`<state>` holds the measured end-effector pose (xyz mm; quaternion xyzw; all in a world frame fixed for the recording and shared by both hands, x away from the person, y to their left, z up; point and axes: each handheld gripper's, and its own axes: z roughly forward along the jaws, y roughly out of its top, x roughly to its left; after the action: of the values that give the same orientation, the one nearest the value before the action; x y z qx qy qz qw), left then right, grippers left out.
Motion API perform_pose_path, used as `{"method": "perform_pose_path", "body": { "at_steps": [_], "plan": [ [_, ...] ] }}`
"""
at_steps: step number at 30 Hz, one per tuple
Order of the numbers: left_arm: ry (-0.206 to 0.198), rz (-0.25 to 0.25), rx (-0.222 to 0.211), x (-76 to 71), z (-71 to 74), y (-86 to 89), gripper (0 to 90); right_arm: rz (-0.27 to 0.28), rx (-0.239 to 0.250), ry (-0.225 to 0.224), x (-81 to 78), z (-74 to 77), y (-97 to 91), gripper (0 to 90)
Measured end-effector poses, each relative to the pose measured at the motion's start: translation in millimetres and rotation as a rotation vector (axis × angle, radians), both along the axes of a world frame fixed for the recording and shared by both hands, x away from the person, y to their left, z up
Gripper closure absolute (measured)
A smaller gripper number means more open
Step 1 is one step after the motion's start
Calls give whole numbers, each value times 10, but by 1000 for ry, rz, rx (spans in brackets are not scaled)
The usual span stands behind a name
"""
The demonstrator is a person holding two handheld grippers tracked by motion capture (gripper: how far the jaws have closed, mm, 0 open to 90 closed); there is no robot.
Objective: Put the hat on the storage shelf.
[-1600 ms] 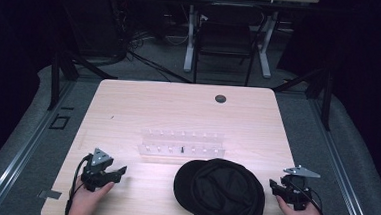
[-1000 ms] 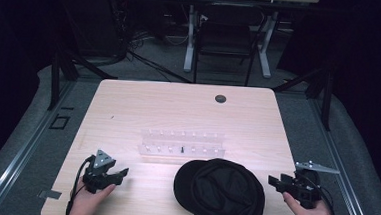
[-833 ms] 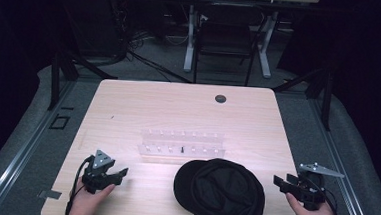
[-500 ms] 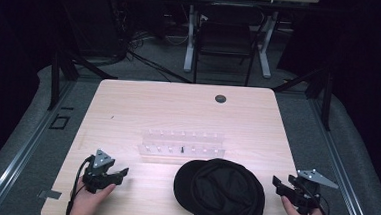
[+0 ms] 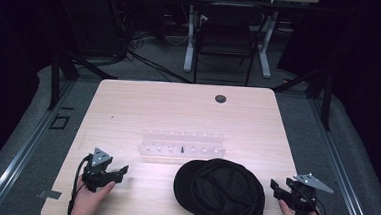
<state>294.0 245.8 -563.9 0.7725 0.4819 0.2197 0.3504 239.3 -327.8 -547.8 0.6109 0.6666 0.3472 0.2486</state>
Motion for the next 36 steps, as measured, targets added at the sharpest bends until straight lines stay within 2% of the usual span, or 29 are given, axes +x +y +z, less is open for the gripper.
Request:
{"method": "perform_pose_path", "body": {
  "at_steps": [2, 5, 7, 13, 16, 20, 25, 29, 35, 36],
  "plan": [
    [1, 5, 0, -9, -9, 5, 308, 7, -9, -6, -9, 38, 45, 397],
    [4, 3, 9, -19, -8, 14, 308, 14, -12, 10, -8, 75, 76, 415],
    [-3, 12, 2, -41, 5, 29, 308, 39, -25, 13, -19, 148, 148, 437],
    [3, 17, 4, -42, -6, 37, 309, 74, -2, 38, -55, 268, 240, 459],
    [3, 9, 15, -31, -9, 1, 309, 112, 19, 55, -115, 355, 315, 500],
    [-3, 4, 18, -46, 2, -11, 310, 153, 36, 91, -164, 400, 355, 537],
    [-4, 3, 23, -60, 10, 3, 310, 169, 40, 108, -235, 438, 394, 549],
    [-7, 5, 18, -75, 17, 11, 311, 165, 43, 135, -252, 395, 398, 571],
    [-12, 5, 18, -79, 27, 21, 310, 159, 41, 164, -169, 264, 377, 608],
    [-10, 6, 21, -71, 22, 25, 310, 160, 54, 179, -127, 216, 369, 670]
  ]
}}
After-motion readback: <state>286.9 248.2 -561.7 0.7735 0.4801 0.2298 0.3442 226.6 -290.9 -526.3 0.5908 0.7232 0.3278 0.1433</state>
